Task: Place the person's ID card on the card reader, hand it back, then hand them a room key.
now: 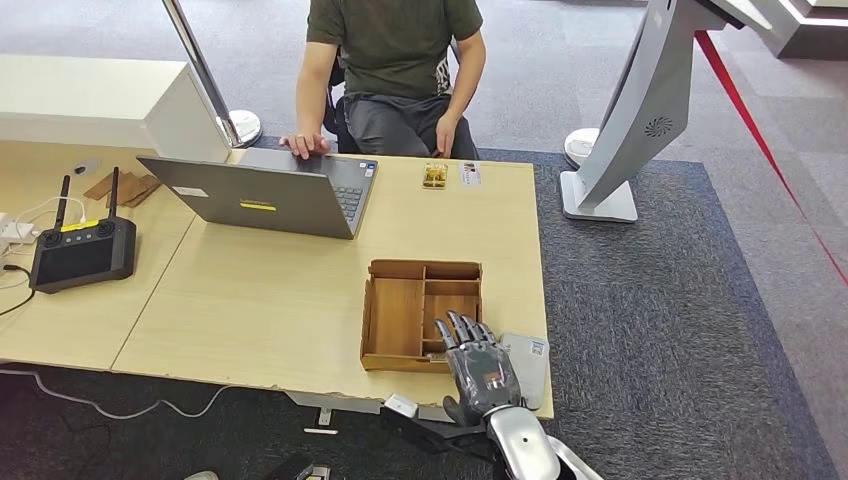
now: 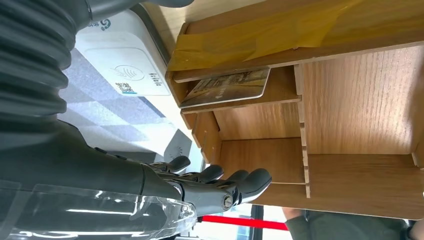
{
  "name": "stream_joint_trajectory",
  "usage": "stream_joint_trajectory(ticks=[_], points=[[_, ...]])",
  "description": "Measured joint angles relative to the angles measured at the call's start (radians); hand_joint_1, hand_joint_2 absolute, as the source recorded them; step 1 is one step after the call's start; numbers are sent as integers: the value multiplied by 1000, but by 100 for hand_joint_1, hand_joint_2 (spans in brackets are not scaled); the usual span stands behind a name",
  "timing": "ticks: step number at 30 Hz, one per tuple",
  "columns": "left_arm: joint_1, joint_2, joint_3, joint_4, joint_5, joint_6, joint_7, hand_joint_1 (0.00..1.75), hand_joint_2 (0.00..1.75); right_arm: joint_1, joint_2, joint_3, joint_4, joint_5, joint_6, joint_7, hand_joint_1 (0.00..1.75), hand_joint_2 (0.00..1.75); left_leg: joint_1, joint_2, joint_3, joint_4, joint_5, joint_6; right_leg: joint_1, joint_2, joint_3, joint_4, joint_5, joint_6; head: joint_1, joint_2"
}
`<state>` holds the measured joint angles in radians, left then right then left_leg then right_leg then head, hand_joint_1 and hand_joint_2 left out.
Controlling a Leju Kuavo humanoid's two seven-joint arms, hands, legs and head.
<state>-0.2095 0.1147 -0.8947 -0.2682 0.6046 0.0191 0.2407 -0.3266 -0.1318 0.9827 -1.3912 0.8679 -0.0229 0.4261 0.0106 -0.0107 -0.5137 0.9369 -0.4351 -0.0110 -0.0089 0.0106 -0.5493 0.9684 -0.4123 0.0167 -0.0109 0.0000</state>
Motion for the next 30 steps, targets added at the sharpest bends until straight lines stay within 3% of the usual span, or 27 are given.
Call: stream_joint_trajectory(ticks=[30], points=[[0,-1,5,0,0,0,0,0,175,-2,10,0,28,0,0,0,0,175,0,0,0,0,0,0,0,0,0,0,0,0,0,0]])
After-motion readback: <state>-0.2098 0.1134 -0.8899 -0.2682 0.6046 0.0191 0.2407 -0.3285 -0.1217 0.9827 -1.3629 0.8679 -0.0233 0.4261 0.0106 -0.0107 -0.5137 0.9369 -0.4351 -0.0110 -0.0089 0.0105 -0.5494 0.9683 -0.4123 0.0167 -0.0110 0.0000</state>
